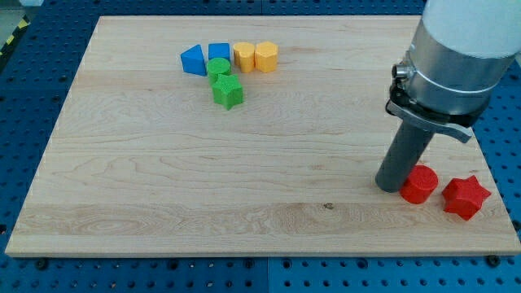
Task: Separate the green star from the green circle
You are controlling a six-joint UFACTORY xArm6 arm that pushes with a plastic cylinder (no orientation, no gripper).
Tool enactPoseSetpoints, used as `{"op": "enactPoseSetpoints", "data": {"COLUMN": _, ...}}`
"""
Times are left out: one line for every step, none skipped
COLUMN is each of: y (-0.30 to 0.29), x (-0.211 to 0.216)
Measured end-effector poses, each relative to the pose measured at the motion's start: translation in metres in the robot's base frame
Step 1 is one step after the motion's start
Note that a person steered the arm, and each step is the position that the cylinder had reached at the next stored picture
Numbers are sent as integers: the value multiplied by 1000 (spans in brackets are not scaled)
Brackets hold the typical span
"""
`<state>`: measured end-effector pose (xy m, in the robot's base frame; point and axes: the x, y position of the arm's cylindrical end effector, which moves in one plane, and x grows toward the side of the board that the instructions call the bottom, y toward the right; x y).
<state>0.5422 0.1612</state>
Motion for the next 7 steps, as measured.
{"op": "enactPoseSetpoints", "data": {"y": 17, "x": 0}}
{"op": "enactPoseSetpoints", "data": {"y": 18, "x": 0}}
{"op": "enactPoseSetpoints", "data": {"y": -36, "x": -2}}
{"op": "enactPoseSetpoints", "data": {"y": -127, "x": -25}}
{"op": "enactPoseSetpoints", "data": {"y": -199, "x": -69}}
{"op": "enactPoseSetpoints", "data": {"y": -272, "x": -115}}
{"op": "enactPoseSetpoints", "data": {"y": -311, "x": -161}}
